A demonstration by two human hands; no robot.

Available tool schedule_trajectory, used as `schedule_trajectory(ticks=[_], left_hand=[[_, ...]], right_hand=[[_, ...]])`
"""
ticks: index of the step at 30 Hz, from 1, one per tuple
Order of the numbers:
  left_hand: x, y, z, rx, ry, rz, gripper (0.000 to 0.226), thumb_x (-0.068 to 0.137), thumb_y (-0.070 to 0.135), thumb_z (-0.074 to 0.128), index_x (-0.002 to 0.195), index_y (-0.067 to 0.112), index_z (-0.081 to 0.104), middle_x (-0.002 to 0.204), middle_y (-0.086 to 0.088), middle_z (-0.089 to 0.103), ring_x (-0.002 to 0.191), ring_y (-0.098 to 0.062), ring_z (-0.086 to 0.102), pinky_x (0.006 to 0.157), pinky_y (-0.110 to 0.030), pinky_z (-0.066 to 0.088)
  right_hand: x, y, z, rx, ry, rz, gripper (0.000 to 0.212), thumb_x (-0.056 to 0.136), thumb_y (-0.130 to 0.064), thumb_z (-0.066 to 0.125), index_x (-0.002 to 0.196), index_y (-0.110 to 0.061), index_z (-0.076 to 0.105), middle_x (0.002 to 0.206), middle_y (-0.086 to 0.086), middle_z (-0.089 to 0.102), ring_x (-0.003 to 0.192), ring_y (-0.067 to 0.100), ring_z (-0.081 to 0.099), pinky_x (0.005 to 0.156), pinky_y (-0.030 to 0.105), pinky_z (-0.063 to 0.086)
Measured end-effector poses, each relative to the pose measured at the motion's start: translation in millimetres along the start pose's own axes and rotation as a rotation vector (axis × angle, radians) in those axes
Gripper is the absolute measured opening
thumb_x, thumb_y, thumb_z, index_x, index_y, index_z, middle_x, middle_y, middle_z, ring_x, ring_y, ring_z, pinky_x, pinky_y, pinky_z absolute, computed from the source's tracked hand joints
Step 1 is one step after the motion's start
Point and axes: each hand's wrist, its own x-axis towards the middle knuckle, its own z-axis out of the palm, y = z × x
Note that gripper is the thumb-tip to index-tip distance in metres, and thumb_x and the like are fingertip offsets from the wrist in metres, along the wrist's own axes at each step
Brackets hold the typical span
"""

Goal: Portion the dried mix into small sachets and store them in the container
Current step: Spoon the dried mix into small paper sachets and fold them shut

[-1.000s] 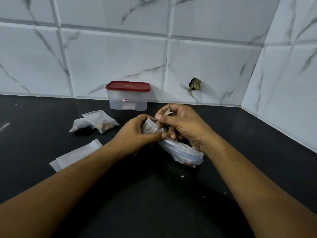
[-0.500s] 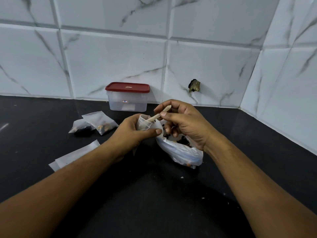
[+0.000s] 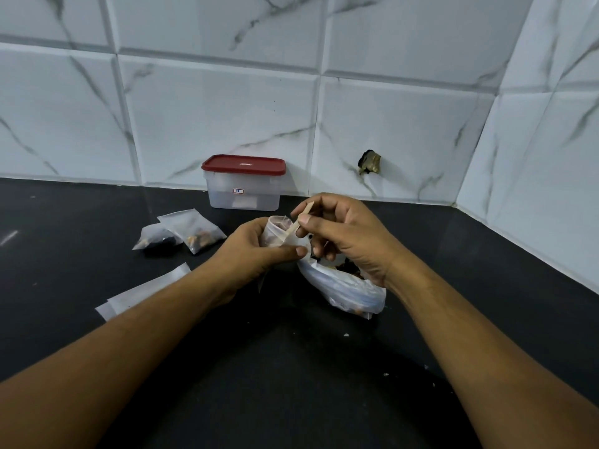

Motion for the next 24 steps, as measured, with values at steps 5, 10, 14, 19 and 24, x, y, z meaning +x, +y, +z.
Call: schedule_trajectory(ticks=[5,10,14,19,24], left_hand=[[-1.0,1.7,2.1,0.020,0.027,0.025,0.030,0.086,0.006,0.078,0.112,0.018,0.068,0.096,0.009,0.080,0.087,-0.003,0.075,0.070,-0.017,0.060],[0.7,0.8,1.0,0.044,0.049,0.028,0.041,0.083,0.016,0.082,0.120,0.023,0.066,0.108,0.010,0.078,0.098,-0.004,0.073,0.076,-0.018,0.058],[-0.2,0.6,2.3,0.057,0.054,0.039,0.039,0.083,0.016,0.082,0.116,0.027,0.066,0.105,0.014,0.078,0.096,0.000,0.073,0.071,-0.014,0.057],[-2.2,3.8,3.5,0.058,0.060,0.047,0.032,0.086,0.016,0.080,0.114,0.024,0.068,0.104,0.010,0.079,0.095,-0.002,0.074,0.070,-0.012,0.056],[-3.4,2.8,5.6,0.121,0.083,0.072,0.023,0.091,0.022,0.077,0.114,0.022,0.071,0.102,0.008,0.080,0.094,-0.004,0.075,0.077,-0.016,0.057]], right_hand=[[4.3,-1.7,-4.4,0.149,0.178,-0.022,0.021,0.105,-0.017,0.060,0.116,-0.001,0.065,0.088,0.009,0.073,0.058,0.016,0.060,0.050,0.025,0.044],[5.9,-1.3,-9.5,0.250,0.322,0.035,0.014,0.104,-0.022,0.061,0.098,-0.009,0.065,0.077,0.005,0.071,0.055,0.015,0.057,0.050,0.027,0.042],[6.7,0.3,-15.7,0.290,0.391,0.097,0.019,0.104,-0.024,0.062,0.091,-0.011,0.063,0.075,0.006,0.070,0.053,0.016,0.056,0.049,0.027,0.041],[9.3,2.1,-24.6,0.330,0.462,0.110,0.017,0.105,-0.022,0.059,0.096,-0.010,0.067,0.071,0.005,0.069,0.050,0.015,0.055,0.045,0.024,0.041],[11.6,10.2,-43.5,-0.022,0.608,0.021,0.023,0.106,-0.022,0.055,0.097,-0.003,0.067,0.069,0.002,0.067,0.046,0.012,0.054,0.044,0.024,0.041]])
